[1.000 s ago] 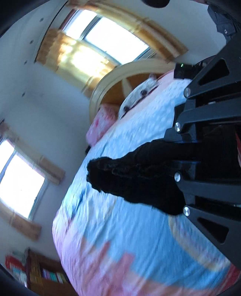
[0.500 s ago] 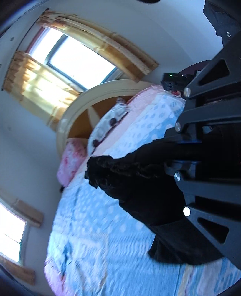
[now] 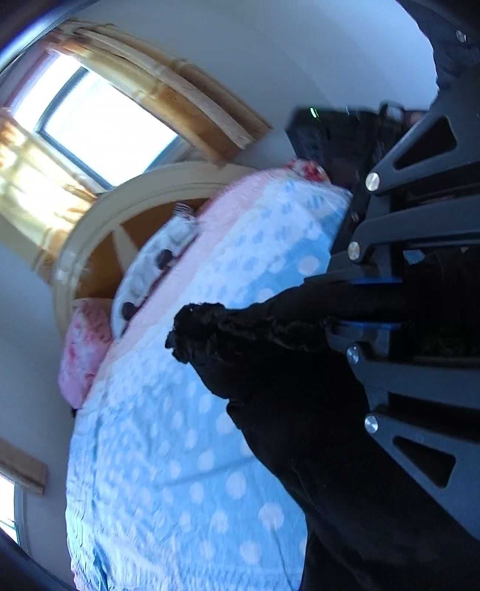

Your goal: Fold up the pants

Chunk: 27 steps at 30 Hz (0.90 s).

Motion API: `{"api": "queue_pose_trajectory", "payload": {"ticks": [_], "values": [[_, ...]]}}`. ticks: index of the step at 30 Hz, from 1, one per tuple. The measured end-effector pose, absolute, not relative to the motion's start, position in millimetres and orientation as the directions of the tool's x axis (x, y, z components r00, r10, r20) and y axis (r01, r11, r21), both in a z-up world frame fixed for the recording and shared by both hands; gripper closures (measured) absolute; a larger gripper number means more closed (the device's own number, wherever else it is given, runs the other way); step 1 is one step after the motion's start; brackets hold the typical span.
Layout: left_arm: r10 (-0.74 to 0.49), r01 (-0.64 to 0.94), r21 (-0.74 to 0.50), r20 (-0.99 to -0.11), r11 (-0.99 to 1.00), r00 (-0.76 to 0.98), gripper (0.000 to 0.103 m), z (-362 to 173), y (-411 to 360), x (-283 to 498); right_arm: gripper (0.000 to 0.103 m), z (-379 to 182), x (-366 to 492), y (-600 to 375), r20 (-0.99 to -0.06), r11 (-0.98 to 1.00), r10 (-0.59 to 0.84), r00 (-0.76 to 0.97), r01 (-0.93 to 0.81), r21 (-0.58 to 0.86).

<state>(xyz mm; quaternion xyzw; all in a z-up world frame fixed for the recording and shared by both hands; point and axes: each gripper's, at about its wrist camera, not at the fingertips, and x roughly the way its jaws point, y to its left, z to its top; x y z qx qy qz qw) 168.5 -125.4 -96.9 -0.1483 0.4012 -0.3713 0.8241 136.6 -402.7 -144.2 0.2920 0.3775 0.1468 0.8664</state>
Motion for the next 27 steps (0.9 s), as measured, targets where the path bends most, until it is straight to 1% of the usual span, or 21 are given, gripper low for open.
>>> {"api": "queue_pose_trajectory", "payload": {"ticks": [2, 4, 6, 7, 8, 9, 10, 13, 15, 16, 19, 20, 21, 23, 24, 26, 27], "values": [[-0.780, 0.521, -0.585, -0.528, 0.621, 0.337, 0.087, -108.5, -140.2, 171.3, 0.030, -145.5, 136.1, -407.9, -0.566, 0.788, 0.455, 0.688, -0.014, 0.616], [-0.794, 0.518, -0.607, -0.524, 0.602, 0.308, 0.087, -113.4, -150.2, 167.7, 0.030, -146.6, 134.5, -412.2, -0.563, 0.788, 0.440, 0.699, 0.000, 0.616], [-0.811, 0.548, -0.605, -0.501, 0.578, 0.303, 0.082, -108.0, -153.3, 160.5, 0.030, -148.3, 134.6, -414.8, -0.570, 0.797, 0.421, 0.705, 0.012, 0.603], [-0.812, 0.566, -0.589, -0.490, 0.576, 0.316, 0.072, -103.5, -150.6, 155.0, 0.030, -148.1, 133.7, -415.3, -0.571, 0.803, 0.410, 0.711, 0.016, 0.596], [-0.798, 0.577, -0.558, -0.493, 0.596, 0.346, 0.053, -98.6, -145.2, 148.8, 0.030, -146.8, 132.6, -414.5, -0.569, 0.811, 0.399, 0.718, 0.013, 0.585], [-0.774, 0.578, -0.522, -0.503, 0.627, 0.385, 0.042, -95.0, -139.5, 144.4, 0.030, -145.5, 132.8, -413.2, -0.566, 0.815, 0.401, 0.720, 0.002, 0.580], [-0.741, 0.574, -0.476, -0.510, 0.666, 0.437, 0.029, -92.1, -129.3, 138.4, 0.030, -143.4, 132.1, -410.3, -0.560, 0.819, 0.412, 0.719, -0.022, 0.574], [-0.621, 0.533, -0.334, -0.541, 0.777, 0.567, 0.025, -89.5, -100.0, 124.1, 0.030, -133.5, 128.0, -391.8, -0.537, 0.830, 0.464, 0.705, -0.133, 0.542], [-0.503, 0.462, -0.230, -0.575, 0.857, 0.646, 0.019, -95.2, -81.6, 116.9, 0.030, -129.7, 125.7, -377.8, -0.534, 0.826, 0.504, 0.679, -0.199, 0.527], [-0.462, 0.435, -0.199, -0.588, 0.878, 0.664, 0.014, -99.6, -73.5, 113.3, 0.030, -129.2, 124.8, -369.5, -0.545, 0.832, 0.511, 0.664, -0.223, 0.509], [-0.380, 0.368, -0.158, -0.632, 0.916, 0.675, 0.013, -115.9, -54.8, 108.0, 0.030, -134.7, 125.6, -350.6, -0.588, 0.843, 0.522, 0.618, -0.268, 0.466], [-0.378, 0.355, -0.172, -0.639, 0.919, 0.670, 0.013, -120.7, -48.8, 107.1, 0.030, -136.9, 125.4, -343.0, -0.614, 0.852, 0.516, 0.597, -0.285, 0.439], [-0.383, 0.342, -0.194, -0.639, 0.919, 0.667, 0.013, -124.9, -42.1, 105.3, 0.030, -141.7, 126.8, -334.2, -0.659, 0.865, 0.500, 0.561, -0.297, 0.404], [-0.387, 0.324, -0.220, -0.641, 0.920, 0.663, 0.013, -130.1, -35.4, 99.2, 0.060, -147.8, 126.4, -327.1, -0.688, 0.876, 0.483, 0.542, -0.306, 0.373], [-0.391, 0.321, -0.230, -0.640, 0.919, 0.661, 0.013, -132.2, -32.3, 97.6, 0.061, -148.1, 125.0, -325.5, -0.701, 0.885, 0.464, 0.542, -0.311, 0.345], [-0.393, 0.319, -0.235, -0.635, 0.918, 0.665, 0.013, -133.6, -29.3, 96.0, 0.070, -145.2, 120.9, -326.9, -0.708, 0.887, 0.456, 0.538, -0.336, 0.316], [-0.397, 0.320, -0.239, -0.632, 0.917, 0.666, 0.013, -134.2, -28.9, 95.2, 0.072, -141.9, 118.2, -329.0, -0.714, 0.891, 0.445, 0.540, -0.347, 0.293]]}}
